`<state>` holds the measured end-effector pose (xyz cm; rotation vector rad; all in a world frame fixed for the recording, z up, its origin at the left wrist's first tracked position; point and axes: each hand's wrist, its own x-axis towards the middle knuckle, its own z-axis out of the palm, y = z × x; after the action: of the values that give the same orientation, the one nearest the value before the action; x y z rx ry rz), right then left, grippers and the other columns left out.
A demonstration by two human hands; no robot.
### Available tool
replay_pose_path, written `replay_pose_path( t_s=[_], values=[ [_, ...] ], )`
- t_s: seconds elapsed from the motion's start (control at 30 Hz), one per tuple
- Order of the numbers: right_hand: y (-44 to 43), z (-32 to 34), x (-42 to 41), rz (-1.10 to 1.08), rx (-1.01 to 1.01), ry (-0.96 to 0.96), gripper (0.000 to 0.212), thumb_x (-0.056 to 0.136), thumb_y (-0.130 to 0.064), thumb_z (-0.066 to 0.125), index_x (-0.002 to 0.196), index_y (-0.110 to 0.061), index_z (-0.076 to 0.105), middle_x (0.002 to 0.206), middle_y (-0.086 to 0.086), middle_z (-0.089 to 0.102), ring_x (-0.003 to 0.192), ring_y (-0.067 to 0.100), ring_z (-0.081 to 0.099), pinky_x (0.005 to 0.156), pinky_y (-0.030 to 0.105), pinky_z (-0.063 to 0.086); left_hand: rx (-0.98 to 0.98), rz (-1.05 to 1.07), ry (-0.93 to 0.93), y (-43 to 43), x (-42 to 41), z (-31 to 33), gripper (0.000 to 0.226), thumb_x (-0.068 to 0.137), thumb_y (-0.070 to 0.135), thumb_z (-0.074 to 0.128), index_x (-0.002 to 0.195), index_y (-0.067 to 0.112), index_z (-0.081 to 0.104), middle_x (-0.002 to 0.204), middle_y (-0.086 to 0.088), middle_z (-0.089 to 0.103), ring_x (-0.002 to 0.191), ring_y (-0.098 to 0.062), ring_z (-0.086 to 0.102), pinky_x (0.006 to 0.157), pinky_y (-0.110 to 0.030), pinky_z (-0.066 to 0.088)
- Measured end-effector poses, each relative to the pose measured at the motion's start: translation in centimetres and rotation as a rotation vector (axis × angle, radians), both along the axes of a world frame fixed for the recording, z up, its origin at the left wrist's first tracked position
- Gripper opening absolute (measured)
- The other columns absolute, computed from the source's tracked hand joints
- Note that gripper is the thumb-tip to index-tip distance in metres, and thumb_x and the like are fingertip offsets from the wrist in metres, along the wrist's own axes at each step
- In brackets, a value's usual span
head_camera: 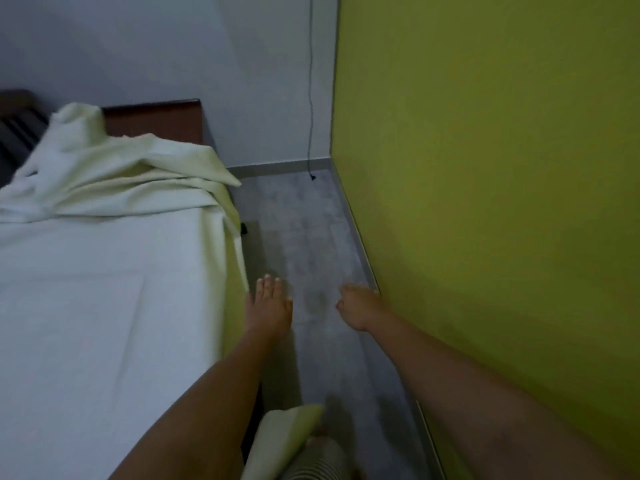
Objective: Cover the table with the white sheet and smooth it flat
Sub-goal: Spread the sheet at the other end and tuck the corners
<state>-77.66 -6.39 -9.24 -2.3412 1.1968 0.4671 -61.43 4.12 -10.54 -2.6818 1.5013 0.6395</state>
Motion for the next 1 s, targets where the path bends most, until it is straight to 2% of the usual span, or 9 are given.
replay_pose_path(
  t_s=[0.2, 0.43, 0.6, 0.73, 1.0],
  values=[
    [-5.1, 1.1, 8.0, 0.22, -0.015, -0.008, 0.051, 0.102, -0.034, 0.028, 0.146, -0.007, 0.026, 0.155, 0.01, 0.026, 0.143, 0.033, 0.02, 0.114, 0.049, 0.024, -0.001, 0.229, -0.071, -1.5, 6.2, 0.6, 0.056, 0.103, 0.037, 0.016, 0.152, 0.012, 0.006, 0.16, -0.011, -0.001, 0.148, -0.026, -0.002, 0.118, -0.046, 0.002],
    [-12.3, 1.7, 19.3, 0.348, -0.056, -0.061, 0.054, 0.101, -0.035, 0.031, 0.147, -0.008, 0.023, 0.158, 0.009, 0.02, 0.146, 0.032, 0.01, 0.117, 0.05, 0.015, -0.052, 0.387, -0.144, -5.7, 14.5, 0.3, 0.056, 0.102, 0.038, 0.014, 0.151, 0.012, 0.005, 0.16, -0.01, -0.001, 0.148, -0.026, -0.004, 0.118, -0.047, -0.001],
    [-17.1, 2.6, 27.1, 0.391, -0.063, -0.131, 0.054, 0.1, -0.036, 0.031, 0.147, -0.01, 0.023, 0.157, 0.009, 0.022, 0.144, 0.032, 0.017, 0.115, 0.049, 0.021, -0.09, 0.477, -0.179, -9.7, 20.7, 0.8, 0.058, 0.101, 0.039, 0.012, 0.151, 0.013, 0.002, 0.16, -0.009, -0.004, 0.148, -0.025, -0.005, 0.118, -0.046, -0.004],
    [-20.2, 2.7, 32.1, 0.463, -0.047, -0.112, 0.058, 0.101, -0.038, 0.029, 0.151, -0.013, 0.013, 0.16, 0.005, 0.011, 0.147, 0.03, 0.008, 0.116, 0.048, 0.016, -0.096, 0.519, -0.225, -12.6, 23.8, 1.2, 0.059, 0.101, 0.039, 0.015, 0.151, 0.012, 0.002, 0.16, -0.01, -0.008, 0.147, -0.026, -0.008, 0.118, -0.046, -0.004],
    [-26.7, 2.9, 42.8, 0.665, -0.049, -0.119, 0.057, 0.101, -0.037, 0.027, 0.151, -0.014, 0.013, 0.161, 0.005, 0.009, 0.147, 0.031, 0.005, 0.117, 0.049, 0.014, -0.149, 0.752, -0.25, -17.9, 32.2, 1.7, 0.058, 0.101, 0.038, 0.017, 0.152, 0.012, 0.004, 0.16, -0.01, -0.005, 0.147, -0.025, -0.008, 0.12, -0.047, -0.003]
  ],
)
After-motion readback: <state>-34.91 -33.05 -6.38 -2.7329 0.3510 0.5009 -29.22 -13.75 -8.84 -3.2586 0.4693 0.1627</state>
